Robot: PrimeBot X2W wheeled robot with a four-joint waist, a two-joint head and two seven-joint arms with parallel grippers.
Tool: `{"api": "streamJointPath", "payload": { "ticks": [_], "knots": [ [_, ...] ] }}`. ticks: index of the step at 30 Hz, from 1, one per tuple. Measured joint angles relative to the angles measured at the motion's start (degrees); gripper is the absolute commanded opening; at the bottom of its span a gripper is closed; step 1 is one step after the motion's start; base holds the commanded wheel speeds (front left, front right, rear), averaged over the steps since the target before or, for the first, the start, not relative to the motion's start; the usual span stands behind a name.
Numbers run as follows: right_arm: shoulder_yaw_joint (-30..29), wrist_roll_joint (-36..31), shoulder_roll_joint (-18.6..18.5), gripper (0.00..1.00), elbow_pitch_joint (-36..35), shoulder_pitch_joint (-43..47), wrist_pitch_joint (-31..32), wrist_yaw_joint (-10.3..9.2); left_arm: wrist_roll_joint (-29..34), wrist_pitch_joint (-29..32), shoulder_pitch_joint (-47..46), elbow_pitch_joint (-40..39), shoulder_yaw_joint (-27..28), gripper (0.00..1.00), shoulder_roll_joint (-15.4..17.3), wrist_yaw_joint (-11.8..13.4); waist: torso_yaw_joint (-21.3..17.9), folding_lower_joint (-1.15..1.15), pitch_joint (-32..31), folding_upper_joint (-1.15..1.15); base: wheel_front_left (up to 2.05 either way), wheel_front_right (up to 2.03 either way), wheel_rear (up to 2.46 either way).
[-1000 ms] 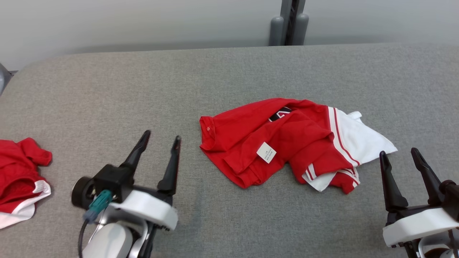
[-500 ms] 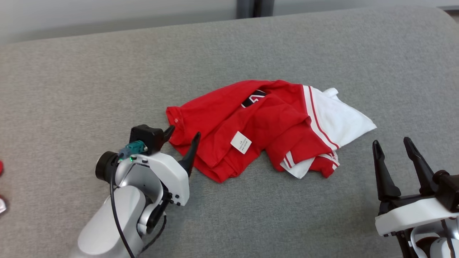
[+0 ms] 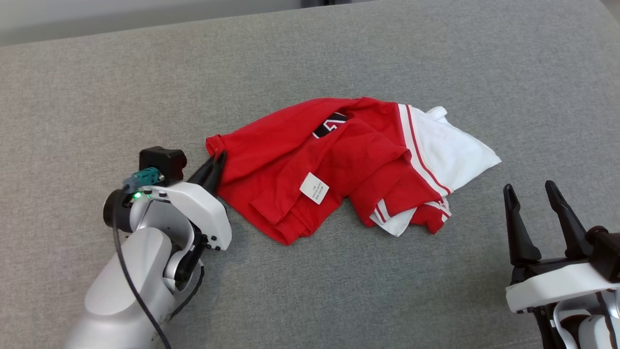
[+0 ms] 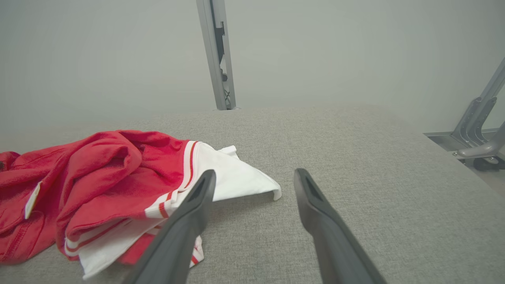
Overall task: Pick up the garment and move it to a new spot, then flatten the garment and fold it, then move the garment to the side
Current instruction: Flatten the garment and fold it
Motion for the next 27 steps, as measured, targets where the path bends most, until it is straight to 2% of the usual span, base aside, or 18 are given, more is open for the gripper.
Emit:
{"api": "streamJointPath", "payload": {
  "ticks": [6,13,19,23,27],
  "knots": [
    [-0.9,0.0,0.0,1.0,0.0,0.0,-0.1,0.0,-3.6,-5.1,1.5,-6.5,3.4,0.0,0.3,-1.6,1.7,0.0,-0.5,0.0,0.0,0.0,0.0],
    [-1.6,0.0,0.1,1.0,-0.5,0.2,0.6,0.01,-7.0,-6.9,11.0,-18.3,5.3,0.0,2.1,-2.0,4.5,0.0,-1.8,0.0,0.0,0.0,0.0],
    [-1.9,0.1,0.1,1.0,-0.6,1.3,1.9,0.0,-8.1,-6.3,21.0,-24.6,5.3,0.0,3.6,0.6,6.6,0.0,-3.1,0.0,0.0,0.0,0.0],
    [-2.3,0.6,0.1,1.0,-0.8,2.1,3.0,0.0,-7.5,-6.0,24.6,-24.3,4.4,0.0,4.2,2.4,7.8,0.0,-3.7,0.0,0.0,0.0,0.0],
    [-2.6,0.8,0.1,1.0,-0.9,2.7,3.6,0.01,-6.6,-6.9,25.4,-21.8,3.3,0.0,3.3,2.8,8.8,0.0,-4.3,0.0,0.0,0.0,0.0]
  ]
}}
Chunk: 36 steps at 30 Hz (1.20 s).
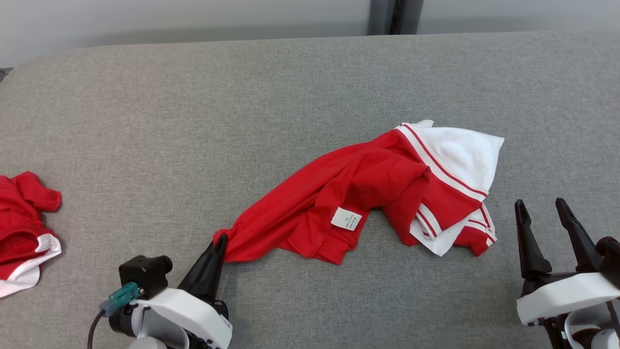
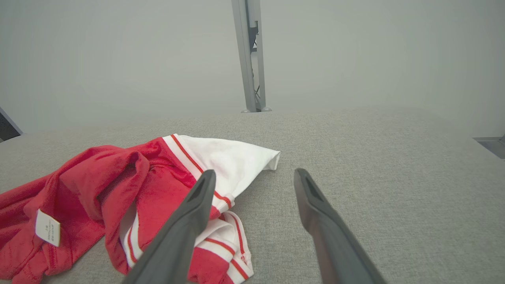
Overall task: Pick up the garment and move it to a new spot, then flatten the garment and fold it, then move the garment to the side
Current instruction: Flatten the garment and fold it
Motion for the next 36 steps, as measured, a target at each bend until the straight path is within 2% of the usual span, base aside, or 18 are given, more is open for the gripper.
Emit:
{"api": "streamJointPath", "payload": {
  "ticks": [1,2,3,4,5,12,19,26,36],
  "knots": [
    [-0.1,0.2,0.0,1.0,0.0,0.1,0.1,-0.01,0.6,-0.3,0.0,0.7,-0.3,0.0,0.0,0.2,0.2,0.0,-0.2,0.0,0.0,0.0,0.0],
    [-0.1,0.2,0.0,1.0,0.0,0.1,0.5,-0.01,0.7,-0.6,0.0,1.5,-0.4,0.38,-0.2,0.3,0.3,0.0,-0.3,0.0,0.0,0.0,0.0],
    [0.0,0.3,0.0,1.0,0.0,0.1,0.5,0.0,0.7,-0.7,-0.1,2.2,-0.4,0.85,-0.4,0.4,0.3,0.0,-0.5,0.0,0.0,0.0,0.0],
    [0.0,0.3,0.0,1.0,0.0,0.1,0.5,-0.01,1.0,-1.3,-0.1,2.7,-0.6,0.85,-0.6,0.7,0.4,0.0,-0.7,0.0,0.0,0.0,0.0],
    [0.0,0.3,0.0,1.0,-0.1,0.1,0.6,0.0,1.5,-1.9,-0.2,3.1,-0.5,1.0,-0.9,1.1,0.4,0.0,-0.9,0.0,0.0,0.0,0.0],
    [-0.6,0.5,0.0,1.0,-0.8,0.1,1.0,0.0,4.9,-6.7,-1.2,2.5,1.0,1.0,-1.2,5.0,0.2,0.0,-2.2,0.0,0.0,0.0,0.0],
    [-1.8,-0.4,-0.2,1.0,-1.5,-0.3,0.7,-0.01,10.3,-8.9,-1.4,-2.5,4.5,1.0,0.1,9.9,-0.3,0.0,-4.1,0.0,0.0,0.0,0.0],
    [-2.0,-0.5,-0.4,1.0,-1.5,-0.1,1.1,-0.01,13.0,-9.1,0.2,-6.5,5.6,1.0,1.5,11.8,-0.6,0.0,-5.5,0.0,0.0,0.0,0.0],
    [-2.1,-0.3,-0.7,1.0,0.2,-0.6,1.0,-0.01,13.2,-8.7,1.2,-8.3,5.2,1.0,1.9,12.4,0.2,0.0,-5.3,0.0,0.0,0.0,0.0]
  ]
}}
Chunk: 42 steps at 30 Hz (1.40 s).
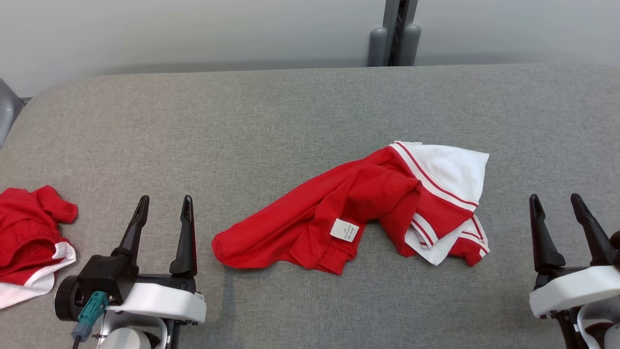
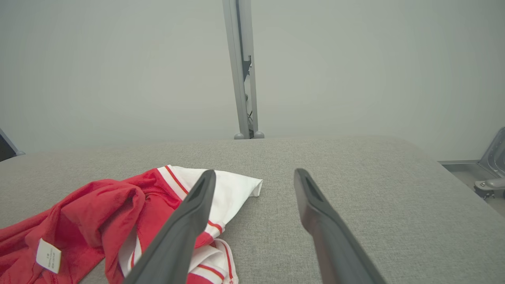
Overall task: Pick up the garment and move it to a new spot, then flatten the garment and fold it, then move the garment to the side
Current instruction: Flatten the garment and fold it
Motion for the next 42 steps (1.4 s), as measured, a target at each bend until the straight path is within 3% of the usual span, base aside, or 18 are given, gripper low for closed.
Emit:
{"api": "streamJointPath", "payload": {
  "ticks": [6,14,18,22,23,24,25,26,30,34,42],
  "knots": [
    [0.4,1.7,-2.2,1.0,4.0,-3.1,-0.3,0.01,0.0,0.3,-0.1,-0.9,-0.1,1.0,0.2,0.4,0.5,0.0,1.0,0.0,0.0,0.0,0.0],
    [3.7,5.3,-7.6,1.0,17.8,-12.6,-1.9,0.0,0.2,0.5,-3.3,-1.4,-0.9,1.0,-0.5,-0.1,2.7,0.0,4.4,0.0,0.0,0.0,0.0],
    [7.3,8.7,-8.7,1.0,27.2,-18.3,-2.7,0.0,0.5,0.2,-4.9,-0.5,-1.6,1.0,-1.5,-1.0,4.8,0.0,6.8,0.0,0.0,0.0,0.0],
    [10.1,13.6,-8.4,1.0,32.3,-20.7,-2.0,0.0,0.5,0.0,-5.7,0.4,-1.8,1.0,-2.1,-1.4,6.1,0.0,7.9,0.0,0.0,0.0,0.0],
    [11.1,14.6,-8.3,0.66,32.9,-21.3,-2.0,0.0,0.5,-0.1,-5.8,0.5,-1.8,1.0,-2.2,-1.5,6.2,0.0,8.1,0.0,0.0,0.0,0.0],
    [12.0,15.4,-8.4,0.38,33.3,-21.8,-2.0,0.0,0.5,-0.1,-5.8,0.6,-1.7,1.0,-2.2,-1.6,6.2,0.0,8.3,0.0,0.0,0.0,0.0],
    [12.8,16.3,-8.7,0.14,33.4,-22.3,-2.2,0.0,0.5,-0.1,-5.8,0.8,-1.6,1.0,-2.3,-1.6,6.1,0.0,8.3,0.0,0.0,0.0,0.0],
    [13.6,17.4,-9.0,0.0,33.3,-22.7,-2.7,0.0,0.5,-0.1,-5.8,0.9,-1.5,1.0,-2.4,-1.6,5.9,0.0,8.4,0.0,0.0,0.0,0.0],
    [17.5,18.3,-11.4,0.0,30.8,-24.2,-6.0,0.0,0.6,-0.2,-6.0,1.1,-1.3,1.0,-2.4,-2.0,4.8,0.0,8.3,0.0,0.0,0.0,0.0],
    [22.7,16.3,-14.1,0.0,23.5,-25.0,-9.3,0.0,0.9,-0.3,-6.6,1.0,-1.1,1.0,-2.3,-2.2,3.7,0.0,8.3,0.0,0.0,0.0,0.0],
    [26.9,13.7,-16.2,0.0,11.4,-14.1,-5.1,0.0,1.0,-0.4,-6.8,1.0,-1.2,1.0,-2.7,-2.5,2.6,0.0,7.9,0.0,0.0,0.0,0.0]
  ]
}}
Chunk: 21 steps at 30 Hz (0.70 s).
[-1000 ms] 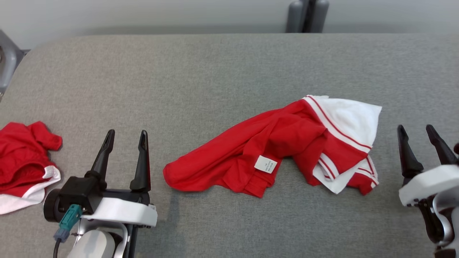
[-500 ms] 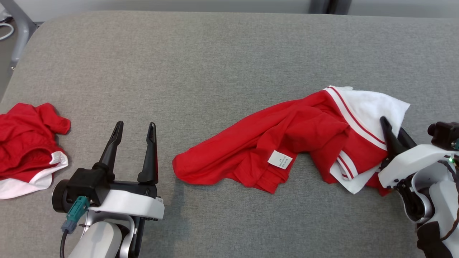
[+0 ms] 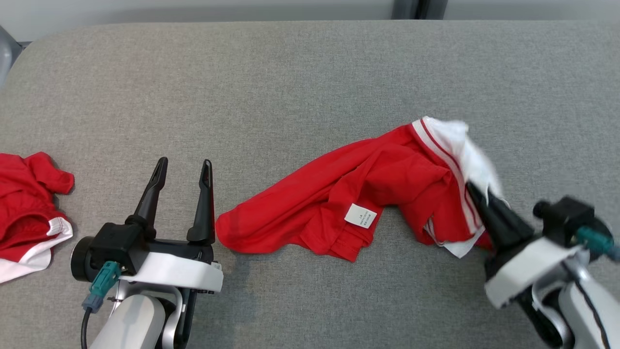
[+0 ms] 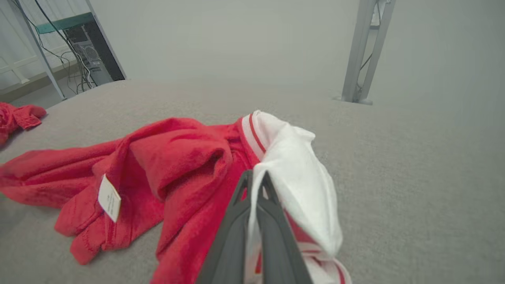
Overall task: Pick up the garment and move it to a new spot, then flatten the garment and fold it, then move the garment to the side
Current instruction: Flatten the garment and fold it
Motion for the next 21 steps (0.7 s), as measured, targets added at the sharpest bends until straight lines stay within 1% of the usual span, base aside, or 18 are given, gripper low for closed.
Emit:
{"api": "streamJointPath", "payload": {
  "ticks": [2,6,9,15,16,17,18,21],
  "knots": [
    [-0.2,0.0,0.2,0.0,-0.6,3.5,1.2,0.0,0.0,0.0,0.0,0.0,0.0,1.0,-0.1,-0.1,-0.2,0.0,0.0,0.0,0.0,0.0,0.0],
    [-0.6,-0.8,1.3,0.0,1.0,7.7,2.6,0.0,0.0,0.0,0.3,0.1,0.1,1.0,-0.3,-0.1,-0.6,0.0,-0.2,0.0,0.0,0.0,0.0],
    [-0.7,-0.8,2.7,0.0,2.8,8.3,2.8,0.0,-0.1,0.0,0.5,0.4,0.0,1.0,-0.4,-0.1,-0.8,0.0,-0.4,0.0,0.0,0.0,0.0],
    [-2.0,-1.2,4.1,0.0,5.2,7.9,1.1,0.01,-0.1,0.0,0.5,0.6,-0.1,1.0,-0.2,-0.2,-0.7,0.0,-0.9,0.0,0.0,0.0,0.0],
    [-2.4,-1.2,4.5,0.36,5.3,7.9,0.5,0.01,-0.1,0.0,0.6,0.7,-0.1,1.0,-0.2,-0.2,-0.7,0.0,-1.1,0.0,0.0,0.0,0.0],
    [-2.9,-1.3,4.8,0.9,5.4,8.0,0.3,0.01,-0.1,0.0,0.7,0.8,-0.1,1.0,-0.2,-0.2,-0.6,0.0,-1.3,0.0,0.0,0.0,0.0],
    [-3.5,-1.4,5.1,1.0,5.5,8.1,-0.1,0.01,-0.1,-0.1,0.9,0.8,-0.2,1.0,-0.1,-0.2,-0.6,0.0,-1.5,0.0,0.0,0.0,0.0],
    [-5.6,-1.9,6.3,1.0,4.9,9.8,-0.7,0.0,-0.1,-0.1,1.4,1.0,-0.3,1.0,-0.1,-0.1,-0.6,0.0,-2.5,0.0,0.0,0.0,0.0]
  ]
}}
